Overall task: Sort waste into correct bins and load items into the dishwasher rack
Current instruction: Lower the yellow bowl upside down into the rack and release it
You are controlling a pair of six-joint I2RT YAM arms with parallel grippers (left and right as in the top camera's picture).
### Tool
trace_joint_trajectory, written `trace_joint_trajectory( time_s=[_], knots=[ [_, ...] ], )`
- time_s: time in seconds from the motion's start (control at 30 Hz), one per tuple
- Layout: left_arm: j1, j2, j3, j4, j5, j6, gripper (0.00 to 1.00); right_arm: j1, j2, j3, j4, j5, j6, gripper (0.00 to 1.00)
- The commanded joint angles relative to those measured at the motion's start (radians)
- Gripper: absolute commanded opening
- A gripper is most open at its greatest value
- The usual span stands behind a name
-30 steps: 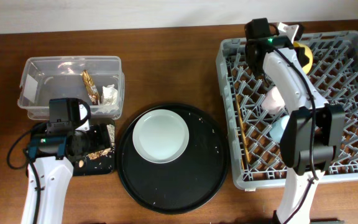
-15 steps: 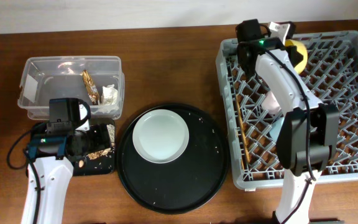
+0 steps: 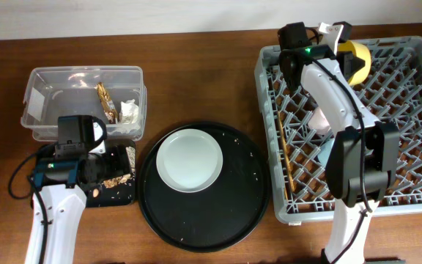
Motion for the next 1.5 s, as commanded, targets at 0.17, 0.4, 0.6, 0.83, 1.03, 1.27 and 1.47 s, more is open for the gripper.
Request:
trace_joint_trajectory(
  time_s=[0.17,0.4,0.6,0.83,1.03,1.27,1.47],
  knots=[
    [0.004,0.003,0.002,0.006,0.004,-0.009,0.79,0.005,0.019,-0.007,-0.001,-0.143,0.019,0.04],
    [0.004,0.003,0.002,0.005,0.004,-0.009,0.79,0.005,0.056,-0.009,-0.016,-0.072,0.02,0.04],
    [0.004,0.003,0.002,0.008,0.004,-0.009,0.79,0.005,0.053,-0.009,-0.016,0.075,0.019,0.04],
    [0.004,0.003,0.002,0.009,0.004,-0.009,0.79,0.006,0.056,-0.009,-0.018,-0.067,0.019,0.04],
    [0.004,0.003,0.002,0.008,0.004,-0.009,0.79,0.019,0.056,-0.009,-0.031,-0.326,-0.004,0.19],
    [0.004,0.003,0.002,0.008,0.005,-0.009,0.79,0.054,0.029,-0.009,-0.112,-0.577,0.003,0.2],
    [0.004,0.003,0.002,0.008,0.005,-0.009,0.79,0.056,-0.119,-0.008,-0.206,-0.669,0.028,0.28]
  ],
)
